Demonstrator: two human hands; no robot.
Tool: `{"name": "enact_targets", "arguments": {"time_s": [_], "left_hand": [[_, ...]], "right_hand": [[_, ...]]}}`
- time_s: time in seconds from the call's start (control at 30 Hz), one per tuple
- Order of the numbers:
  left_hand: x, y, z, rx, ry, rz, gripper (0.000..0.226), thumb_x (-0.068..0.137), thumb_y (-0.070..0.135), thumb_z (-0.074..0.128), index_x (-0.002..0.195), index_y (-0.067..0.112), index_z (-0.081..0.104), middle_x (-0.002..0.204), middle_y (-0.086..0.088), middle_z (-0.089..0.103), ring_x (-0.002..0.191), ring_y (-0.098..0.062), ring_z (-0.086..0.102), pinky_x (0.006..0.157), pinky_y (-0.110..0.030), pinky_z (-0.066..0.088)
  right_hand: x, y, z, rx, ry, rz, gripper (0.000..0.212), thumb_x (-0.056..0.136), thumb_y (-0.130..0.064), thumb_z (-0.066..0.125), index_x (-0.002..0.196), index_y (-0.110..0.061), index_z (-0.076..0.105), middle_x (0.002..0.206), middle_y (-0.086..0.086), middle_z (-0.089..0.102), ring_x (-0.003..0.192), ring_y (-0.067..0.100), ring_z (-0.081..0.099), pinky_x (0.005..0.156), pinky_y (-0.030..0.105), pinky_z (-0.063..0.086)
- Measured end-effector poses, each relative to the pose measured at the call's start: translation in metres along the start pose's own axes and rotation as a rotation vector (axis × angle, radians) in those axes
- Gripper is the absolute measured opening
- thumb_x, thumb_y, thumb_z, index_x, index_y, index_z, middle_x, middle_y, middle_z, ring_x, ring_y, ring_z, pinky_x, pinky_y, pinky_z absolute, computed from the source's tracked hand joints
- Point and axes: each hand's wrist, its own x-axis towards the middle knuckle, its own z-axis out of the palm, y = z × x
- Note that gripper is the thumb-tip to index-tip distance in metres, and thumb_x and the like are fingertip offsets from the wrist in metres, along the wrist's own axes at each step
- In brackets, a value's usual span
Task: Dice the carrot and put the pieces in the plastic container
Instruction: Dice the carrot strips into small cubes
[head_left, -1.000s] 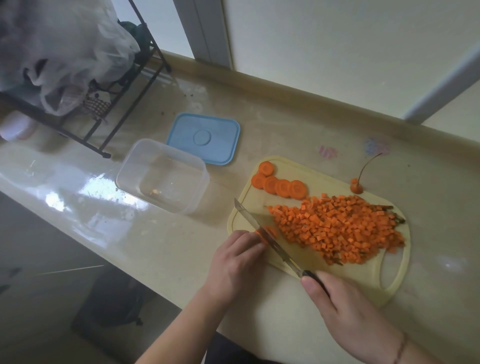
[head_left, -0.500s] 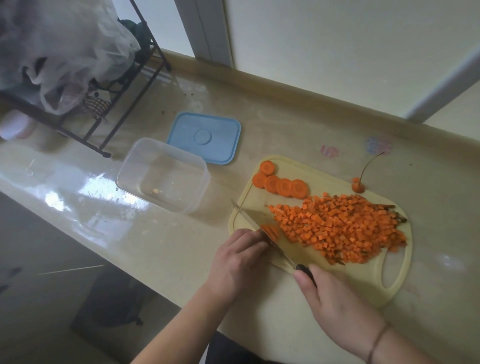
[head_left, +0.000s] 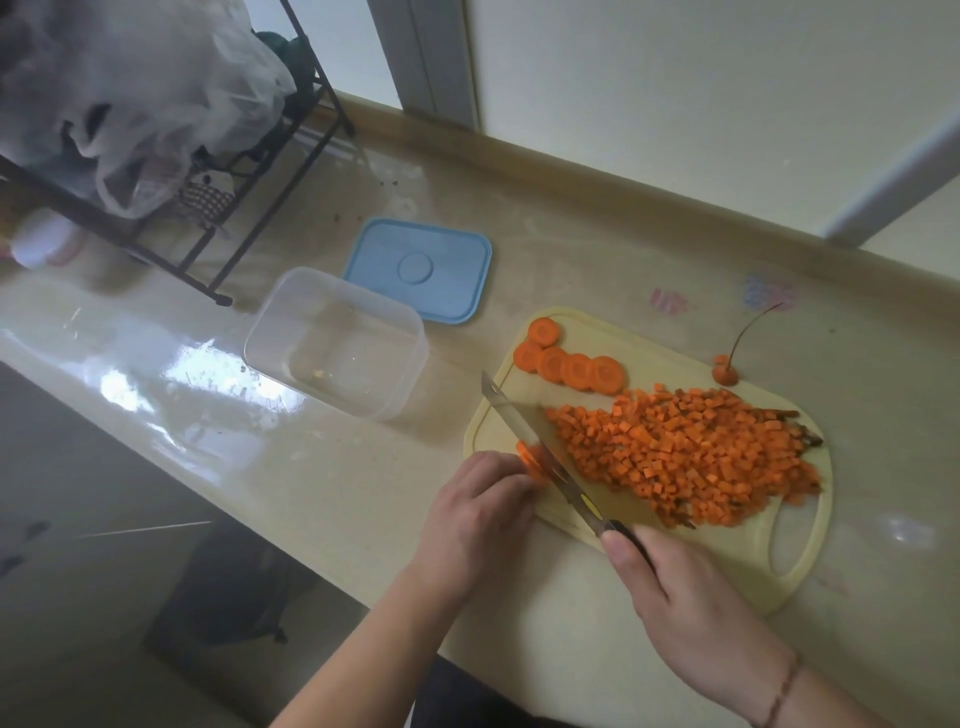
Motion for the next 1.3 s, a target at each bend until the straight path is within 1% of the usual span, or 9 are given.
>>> {"name": "enact_targets", "arguments": {"time_s": [0.2, 0.33, 0.47, 0.77, 0.87, 0.97, 1.07, 1.2, 1.3], "left_hand": [[-0.003, -0.003, 0.001, -0.024, -0.019, 0.014, 0.010, 0.092, 0.001, 0.069, 0.101, 0.004, 0.074, 0.106, -0.005, 0.068, 0.093, -0.027, 0.065, 0.077, -0.036, 0.053], [-0.003, -0.005, 0.001, 0.006, -0.023, 0.043, 0.014, 0.091, -0.004, 0.069, 0.102, 0.004, 0.073, 0.107, -0.005, 0.069, 0.095, -0.028, 0.066, 0.077, -0.036, 0.054], [-0.004, -0.007, 0.001, 0.015, -0.029, 0.054, 0.014, 0.096, -0.001, 0.063, 0.103, 0.003, 0.074, 0.110, -0.005, 0.071, 0.098, -0.027, 0.067, 0.079, -0.036, 0.055], [-0.002, -0.010, 0.000, 0.004, -0.055, 0.057, 0.021, 0.087, -0.006, 0.076, 0.103, 0.007, 0.075, 0.111, -0.001, 0.071, 0.102, -0.024, 0.067, 0.085, -0.034, 0.056], [0.000, -0.009, 0.000, 0.016, -0.060, 0.070, 0.022, 0.087, -0.004, 0.076, 0.105, 0.009, 0.074, 0.111, 0.000, 0.070, 0.099, -0.023, 0.066, 0.082, -0.033, 0.056], [0.002, -0.009, -0.004, 0.025, -0.076, 0.092, 0.017, 0.091, -0.002, 0.071, 0.104, 0.009, 0.073, 0.109, -0.001, 0.069, 0.094, -0.025, 0.066, 0.076, -0.033, 0.056], [0.004, -0.007, -0.009, 0.027, -0.104, 0.139, 0.013, 0.101, 0.013, 0.058, 0.100, 0.009, 0.071, 0.105, -0.004, 0.067, 0.090, -0.026, 0.063, 0.073, -0.033, 0.054], [0.015, -0.008, -0.024, 0.092, -0.173, 0.153, 0.011, 0.096, 0.022, 0.066, 0.101, 0.015, 0.073, 0.108, -0.003, 0.065, 0.086, -0.023, 0.059, 0.071, -0.033, 0.053], [0.039, -0.011, -0.036, 0.132, -0.393, 0.069, 0.043, 0.087, 0.037, 0.067, 0.127, 0.022, 0.061, 0.124, -0.005, 0.058, 0.096, -0.022, 0.059, 0.072, -0.030, 0.055]], "right_hand": [[-0.008, 0.006, -0.003, -0.019, -0.001, -0.026, 0.059, 0.086, -0.072, 0.025, 0.066, -0.019, 0.043, 0.065, 0.000, 0.055, 0.056, 0.013, 0.051, 0.054, 0.026, 0.034], [-0.015, 0.011, -0.004, -0.029, 0.003, -0.016, 0.052, 0.085, -0.074, 0.025, 0.071, -0.027, 0.043, 0.059, -0.003, 0.053, 0.054, 0.012, 0.050, 0.056, 0.031, 0.035], [-0.019, 0.018, -0.003, -0.053, -0.005, -0.006, 0.067, 0.082, -0.082, 0.019, 0.065, -0.020, 0.040, 0.062, 0.003, 0.054, 0.054, 0.011, 0.050, 0.057, 0.032, 0.036], [-0.003, 0.012, 0.008, -0.169, -0.012, -0.006, 0.073, 0.081, -0.082, 0.002, 0.074, -0.024, 0.045, 0.063, 0.002, 0.057, 0.063, 0.015, 0.055, 0.061, 0.042, 0.044], [0.015, 0.004, 0.016, -0.123, -0.012, -0.037, 0.070, 0.084, -0.080, 0.007, 0.073, -0.023, 0.047, 0.064, 0.000, 0.056, 0.063, 0.015, 0.055, 0.062, 0.044, 0.045], [0.014, -0.006, 0.009, -0.027, -0.045, -0.001, 0.063, 0.087, -0.072, 0.019, 0.069, -0.018, 0.047, 0.059, 0.001, 0.052, 0.060, 0.015, 0.053, 0.058, 0.035, 0.039], [-0.003, -0.011, -0.005, 0.034, -0.046, 0.050, 0.056, 0.085, -0.066, 0.028, 0.068, -0.016, 0.047, 0.063, -0.002, 0.057, 0.058, 0.014, 0.053, 0.058, 0.030, 0.038], [-0.031, -0.012, -0.027, 0.133, 0.088, 0.113, 0.050, 0.079, -0.079, 0.033, 0.071, -0.034, 0.054, 0.049, -0.003, 0.052, 0.046, 0.008, 0.050, 0.051, 0.024, 0.037], [-0.053, -0.006, -0.041, 0.190, 0.174, 0.204, 0.058, 0.073, -0.086, 0.032, 0.073, -0.034, 0.056, 0.045, -0.001, 0.048, 0.041, 0.006, 0.046, 0.048, 0.024, 0.035]]}}
